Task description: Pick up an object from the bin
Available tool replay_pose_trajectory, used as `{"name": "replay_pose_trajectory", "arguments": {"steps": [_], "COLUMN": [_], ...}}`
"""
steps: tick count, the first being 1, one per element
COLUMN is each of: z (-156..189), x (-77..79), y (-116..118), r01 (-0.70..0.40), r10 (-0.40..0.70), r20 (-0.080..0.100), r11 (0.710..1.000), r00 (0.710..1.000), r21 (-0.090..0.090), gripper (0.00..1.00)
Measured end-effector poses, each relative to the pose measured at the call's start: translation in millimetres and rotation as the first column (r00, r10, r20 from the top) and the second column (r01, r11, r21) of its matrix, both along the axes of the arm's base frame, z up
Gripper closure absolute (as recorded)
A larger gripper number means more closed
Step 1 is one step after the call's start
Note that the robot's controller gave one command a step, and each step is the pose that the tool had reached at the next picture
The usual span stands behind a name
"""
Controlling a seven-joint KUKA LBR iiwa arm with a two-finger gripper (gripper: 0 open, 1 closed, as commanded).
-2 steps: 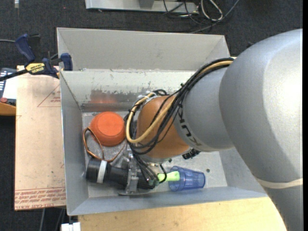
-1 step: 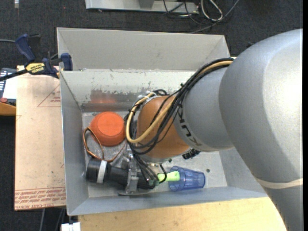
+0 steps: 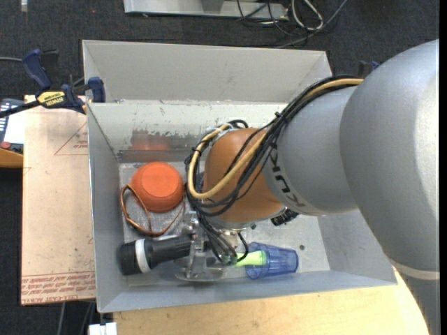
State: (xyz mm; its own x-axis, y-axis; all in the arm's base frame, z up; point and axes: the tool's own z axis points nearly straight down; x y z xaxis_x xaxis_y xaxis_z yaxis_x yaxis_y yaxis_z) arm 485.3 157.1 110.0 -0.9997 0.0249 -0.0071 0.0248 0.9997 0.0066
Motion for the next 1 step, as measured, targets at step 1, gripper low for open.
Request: {"name": "replay_pose_trajectory", "arguments": {"steps": [1], "z": [25.4], "x": [1.2], "y": [0.5], "r01": [0.000], "r10": [0.000], "r20": [0.004], "r11": [1.000], "r00": [1.000], "r21": [0.001], "gripper": [1.00]}}
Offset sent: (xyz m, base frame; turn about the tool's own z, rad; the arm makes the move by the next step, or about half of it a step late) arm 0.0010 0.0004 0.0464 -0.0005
